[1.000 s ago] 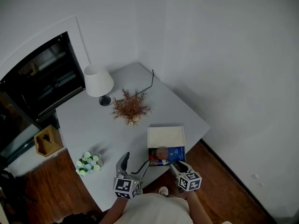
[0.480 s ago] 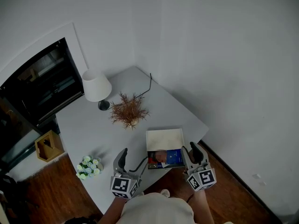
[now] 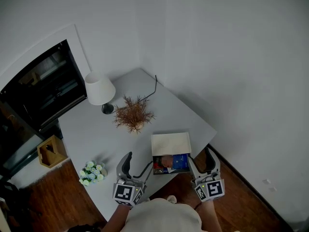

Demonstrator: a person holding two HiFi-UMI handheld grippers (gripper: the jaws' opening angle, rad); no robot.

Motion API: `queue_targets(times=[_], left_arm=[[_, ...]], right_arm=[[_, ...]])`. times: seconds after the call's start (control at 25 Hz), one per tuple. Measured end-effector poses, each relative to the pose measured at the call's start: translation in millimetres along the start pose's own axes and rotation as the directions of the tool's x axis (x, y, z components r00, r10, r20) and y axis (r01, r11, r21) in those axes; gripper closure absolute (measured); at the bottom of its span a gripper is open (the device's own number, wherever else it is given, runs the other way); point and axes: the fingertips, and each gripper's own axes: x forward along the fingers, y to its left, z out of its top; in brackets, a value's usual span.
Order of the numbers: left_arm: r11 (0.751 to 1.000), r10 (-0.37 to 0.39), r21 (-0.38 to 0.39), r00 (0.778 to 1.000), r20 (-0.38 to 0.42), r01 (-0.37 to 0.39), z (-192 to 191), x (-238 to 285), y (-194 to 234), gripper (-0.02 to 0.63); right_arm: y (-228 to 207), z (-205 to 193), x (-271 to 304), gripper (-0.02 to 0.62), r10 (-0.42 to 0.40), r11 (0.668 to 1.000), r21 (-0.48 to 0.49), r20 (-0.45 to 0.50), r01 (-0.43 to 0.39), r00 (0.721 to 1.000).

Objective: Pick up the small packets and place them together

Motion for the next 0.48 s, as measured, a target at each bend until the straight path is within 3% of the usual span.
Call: queue_targets(times=[0.12, 0.28, 0.4, 0.48], left_arm=[[0.999, -0.021, 0.028, 1.000, -0.009, 0.021, -2, 1, -7, 0.249], [0.999, 0.007, -0.038, 1.000, 0.016, -0.006, -3, -1, -2, 0.249], [0.999, 0.020, -0.043, 1.000, 0.003, -0.020, -8, -3, 2, 0.249], [0.998, 0.031, -0.050, 0.999, -0.007, -0.031, -11, -4, 6, 0.250]], right_arm=[[-6, -6, -4, 0.307, 0.016, 1.000, 0.021, -0.027, -0.015, 1.000], [-9, -33, -5, 0.307, 0.114, 0.992, -0.035, -0.145, -0.120, 0.983], [-10, -68, -6, 0.307, 0.163, 0.980, -0.067, -0.266, -0.187, 0.950], [-6, -102, -4, 0.307, 0.213, 0.964, -0.071, -0.368, -0.256, 0.905]])
